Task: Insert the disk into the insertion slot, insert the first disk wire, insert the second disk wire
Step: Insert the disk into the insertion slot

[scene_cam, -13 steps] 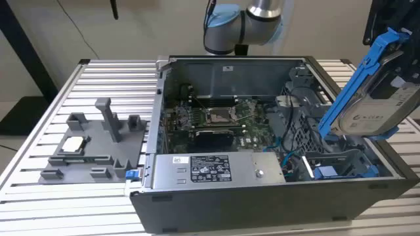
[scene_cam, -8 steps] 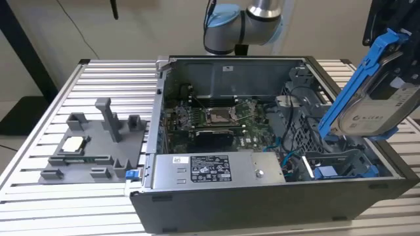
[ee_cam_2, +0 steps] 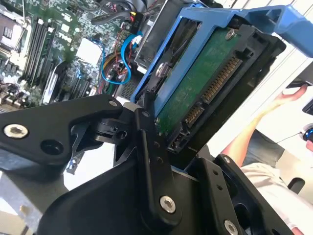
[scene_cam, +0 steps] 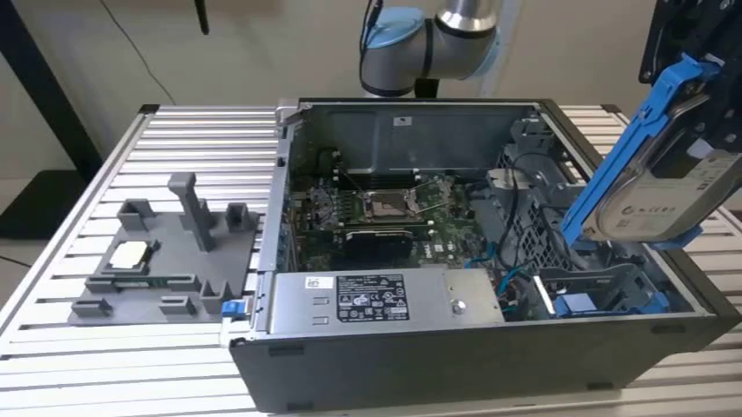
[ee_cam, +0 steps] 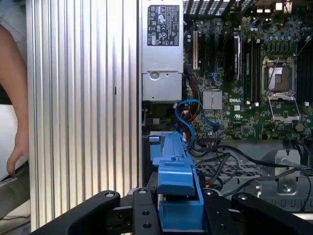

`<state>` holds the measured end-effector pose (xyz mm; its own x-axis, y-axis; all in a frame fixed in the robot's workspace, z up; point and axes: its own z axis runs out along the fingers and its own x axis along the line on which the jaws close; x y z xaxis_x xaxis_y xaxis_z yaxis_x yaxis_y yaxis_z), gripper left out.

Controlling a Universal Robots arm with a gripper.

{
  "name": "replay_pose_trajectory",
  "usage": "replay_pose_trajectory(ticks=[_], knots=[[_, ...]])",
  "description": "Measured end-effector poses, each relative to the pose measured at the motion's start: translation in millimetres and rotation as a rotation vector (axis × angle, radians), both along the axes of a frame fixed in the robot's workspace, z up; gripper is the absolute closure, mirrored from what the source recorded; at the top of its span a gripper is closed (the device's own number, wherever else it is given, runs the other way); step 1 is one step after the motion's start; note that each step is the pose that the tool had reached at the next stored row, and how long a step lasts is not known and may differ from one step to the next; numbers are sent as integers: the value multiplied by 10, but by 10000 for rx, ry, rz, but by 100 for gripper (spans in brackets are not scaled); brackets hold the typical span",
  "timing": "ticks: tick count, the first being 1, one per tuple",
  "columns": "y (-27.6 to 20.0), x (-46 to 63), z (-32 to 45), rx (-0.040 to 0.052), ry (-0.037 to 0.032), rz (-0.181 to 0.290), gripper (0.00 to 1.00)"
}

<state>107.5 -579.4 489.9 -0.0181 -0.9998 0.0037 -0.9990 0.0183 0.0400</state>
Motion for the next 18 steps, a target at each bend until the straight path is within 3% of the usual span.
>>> replay_pose_trajectory(ticks=[11,18], knots=[[-1,0,-32,-7,0,0,67],[-2,2,-117,-11,-35,1,67]])
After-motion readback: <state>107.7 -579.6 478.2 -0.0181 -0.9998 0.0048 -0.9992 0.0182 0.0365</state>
